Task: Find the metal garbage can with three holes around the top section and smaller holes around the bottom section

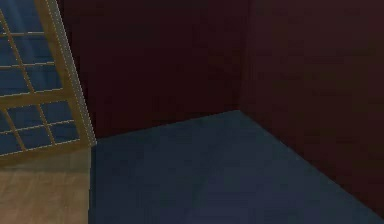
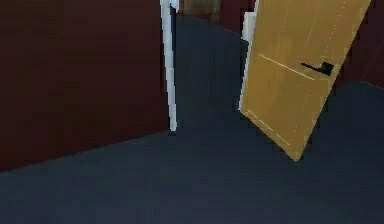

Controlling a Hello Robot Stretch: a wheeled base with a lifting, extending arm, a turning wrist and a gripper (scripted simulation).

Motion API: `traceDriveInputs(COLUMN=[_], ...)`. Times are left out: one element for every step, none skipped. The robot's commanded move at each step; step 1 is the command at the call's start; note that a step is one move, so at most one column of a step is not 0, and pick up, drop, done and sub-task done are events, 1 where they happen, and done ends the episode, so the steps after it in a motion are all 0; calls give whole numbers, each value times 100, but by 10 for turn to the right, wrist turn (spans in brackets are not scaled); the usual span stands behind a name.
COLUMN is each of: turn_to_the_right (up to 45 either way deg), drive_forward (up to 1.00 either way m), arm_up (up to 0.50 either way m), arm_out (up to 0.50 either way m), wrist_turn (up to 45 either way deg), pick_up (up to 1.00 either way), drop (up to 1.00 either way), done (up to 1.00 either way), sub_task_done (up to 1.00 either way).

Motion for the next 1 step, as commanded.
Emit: traceDriveInputs(turn_to_the_right=[0], drive_forward=[60], arm_up=[0], arm_out=[0], wrist_turn=[0], pick_up=[0], drop=[0], done=[0], sub_task_done=[0])
